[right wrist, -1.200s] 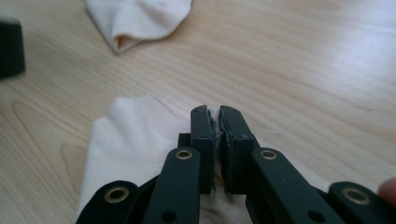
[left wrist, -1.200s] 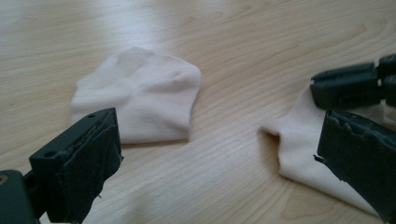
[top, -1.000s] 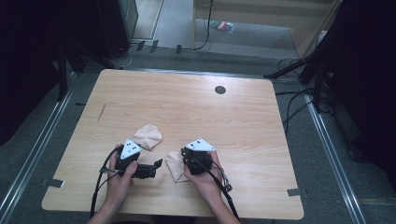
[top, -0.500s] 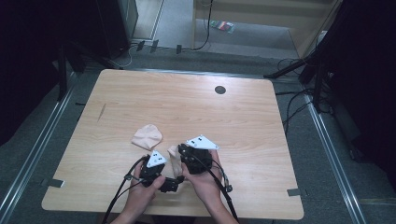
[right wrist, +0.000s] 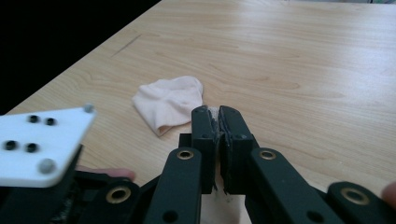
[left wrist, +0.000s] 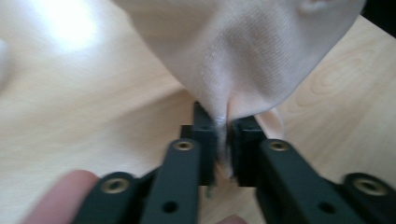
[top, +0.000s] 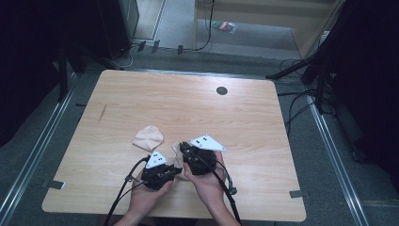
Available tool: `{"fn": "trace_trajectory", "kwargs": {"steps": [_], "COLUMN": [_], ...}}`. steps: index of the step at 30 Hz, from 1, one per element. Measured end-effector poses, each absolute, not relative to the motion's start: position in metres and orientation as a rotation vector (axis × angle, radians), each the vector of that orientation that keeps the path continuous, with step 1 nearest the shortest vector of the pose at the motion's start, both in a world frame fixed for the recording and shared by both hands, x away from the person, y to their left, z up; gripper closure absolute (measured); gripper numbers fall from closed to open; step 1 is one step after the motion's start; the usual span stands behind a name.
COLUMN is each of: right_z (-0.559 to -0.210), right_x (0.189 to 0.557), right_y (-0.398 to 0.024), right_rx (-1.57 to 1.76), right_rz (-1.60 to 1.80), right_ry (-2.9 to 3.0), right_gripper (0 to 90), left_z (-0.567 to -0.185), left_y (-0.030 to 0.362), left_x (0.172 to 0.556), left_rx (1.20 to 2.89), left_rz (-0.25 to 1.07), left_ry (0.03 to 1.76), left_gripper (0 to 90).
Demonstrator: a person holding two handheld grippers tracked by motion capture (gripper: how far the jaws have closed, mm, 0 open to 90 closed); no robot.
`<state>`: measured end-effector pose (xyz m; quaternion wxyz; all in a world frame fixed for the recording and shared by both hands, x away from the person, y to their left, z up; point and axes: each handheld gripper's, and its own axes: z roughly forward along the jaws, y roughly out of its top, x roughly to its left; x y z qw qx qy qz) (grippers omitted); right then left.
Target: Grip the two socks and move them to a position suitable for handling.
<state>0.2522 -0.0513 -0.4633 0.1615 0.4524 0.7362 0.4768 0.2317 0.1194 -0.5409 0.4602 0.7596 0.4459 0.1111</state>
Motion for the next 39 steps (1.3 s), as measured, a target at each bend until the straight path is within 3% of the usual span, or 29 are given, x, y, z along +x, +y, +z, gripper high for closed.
{"fn": "trace_trajectory", "kwargs": {"steps": [8, 10, 17, 20, 24, 28, 32, 39], "right_z": [-0.46, -0.463, -0.497, -0.507, -0.517, -0.522, -0.526, -0.53], "right_x": [0.25, 0.253, 0.267, 0.271, 0.272, 0.273, 0.275, 0.274], "right_y": [-0.052, -0.051, -0.062, -0.073, -0.086, -0.095, -0.101, -0.1], "right_rx": [1.249, 1.251, 1.352, 1.365, 1.38, 1.383, 1.412, 1.423], "right_rz": [1.496, 1.487, 1.334, 1.267, 1.206, 1.173, 1.163, 1.155], "right_ry": [2.066, 2.079, 2.118, 2.118, 2.119, 2.123, 2.12, 2.131], "right_gripper": [87.0, 87.0, 87.1, 87.2, 87.1, 87.0, 86.9, 86.9], "left_z": [-0.512, -0.512, -0.534, -0.538, -0.535, -0.53, -0.535, -0.543], "left_y": [0.145, 0.143, 0.132, 0.132, 0.148, 0.172, 0.192, 0.179], "left_x": [0.214, 0.213, 0.218, 0.222, 0.228, 0.238, 0.248, 0.25], "left_rx": [1.848, 1.875, 1.935, 1.935, 1.893, 1.813, 1.78, 1.831], "left_rz": [0.702, 0.744, 0.537, 0.428, 0.293, 0.299, 0.302, 0.237], "left_ry": [1.117, 1.12, 1.116, 1.101, 1.043, 1.089, 1.243, 1.232], "left_gripper": [86.0, 84.7, 72.0, 54.1, 38.3, 37.4, 44.5, 52.2]}}
